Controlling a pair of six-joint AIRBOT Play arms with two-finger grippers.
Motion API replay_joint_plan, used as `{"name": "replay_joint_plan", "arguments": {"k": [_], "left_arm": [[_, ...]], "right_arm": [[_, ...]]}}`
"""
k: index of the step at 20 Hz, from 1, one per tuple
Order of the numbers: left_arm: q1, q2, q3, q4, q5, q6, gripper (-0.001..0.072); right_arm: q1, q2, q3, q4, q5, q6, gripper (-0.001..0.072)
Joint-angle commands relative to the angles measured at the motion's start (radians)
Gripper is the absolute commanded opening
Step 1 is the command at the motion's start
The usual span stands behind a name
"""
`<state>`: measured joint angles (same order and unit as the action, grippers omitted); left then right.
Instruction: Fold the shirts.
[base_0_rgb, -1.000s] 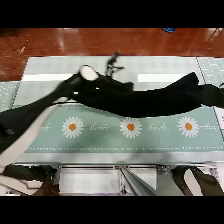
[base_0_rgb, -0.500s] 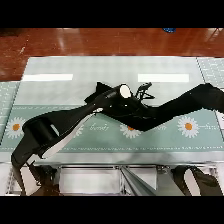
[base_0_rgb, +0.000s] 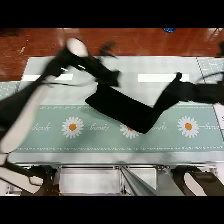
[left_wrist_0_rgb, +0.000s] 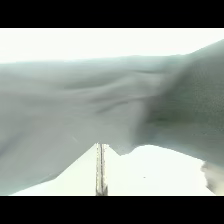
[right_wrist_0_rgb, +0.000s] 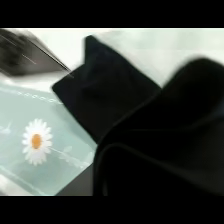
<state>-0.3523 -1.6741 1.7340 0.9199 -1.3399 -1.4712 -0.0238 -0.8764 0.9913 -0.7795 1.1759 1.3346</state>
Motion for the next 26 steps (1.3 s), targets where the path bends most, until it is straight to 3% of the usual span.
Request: {"name": "replay_joint_plan", "arguments": {"k": [1,6,11,12,13,15,18,21,23,26], "left_arm": [[0.255,0.268,-0.066,0.191,-0.087,-0.01,0.0023],[0.502,0.711,-0.34,0.195,0.089,-0.004,0.0023],[0.451,1.014,-0.752,0.148,0.152,-0.014,0.0023],[0.431,1.054,-0.845,0.121,0.185,-0.06,0.0024],[0.409,1.082,-0.93,0.085,0.225,-0.084,0.0024],[0.349,1.111,-1.085,0.026,0.299,-0.084,0.0024],[0.258,1.101,-1.235,-0.026,0.405,-0.084,0.0023],[0.231,1.091,-1.266,-0.027,0.428,-0.083,0.0024],[0.232,1.091,-1.266,-0.027,0.449,-0.083,0.0023],[0.232,1.091,-1.266,-0.027,0.49,-0.083,0.0023]], "right_arm": [[0.197,-0.247,0.148,0.023,-0.129,-0.008,0.0023],[0.387,-0.646,0.439,0.101,-0.178,-0.01,0.0023],[0.453,-0.939,0.628,0.191,-0.219,-0.012,0.0023],[0.456,-0.981,0.655,0.235,-0.219,-0.012,0.0024],[0.459,-1.013,0.676,0.271,-0.212,-0.011,0.0085],[0.464,-1.049,0.69,0.317,-0.175,-0.015,0.0422],[0.406,-1.016,0.69,0.276,-0.055,0.005,0.0412],[0.245,-0.888,0.69,0.207,0.142,0.034,0.0412],[0.14,-0.748,0.688,0.066,0.212,0.038,0.0413],[0.031,-0.493,0.554,-0.223,0.146,0.097,0.0413]]}}
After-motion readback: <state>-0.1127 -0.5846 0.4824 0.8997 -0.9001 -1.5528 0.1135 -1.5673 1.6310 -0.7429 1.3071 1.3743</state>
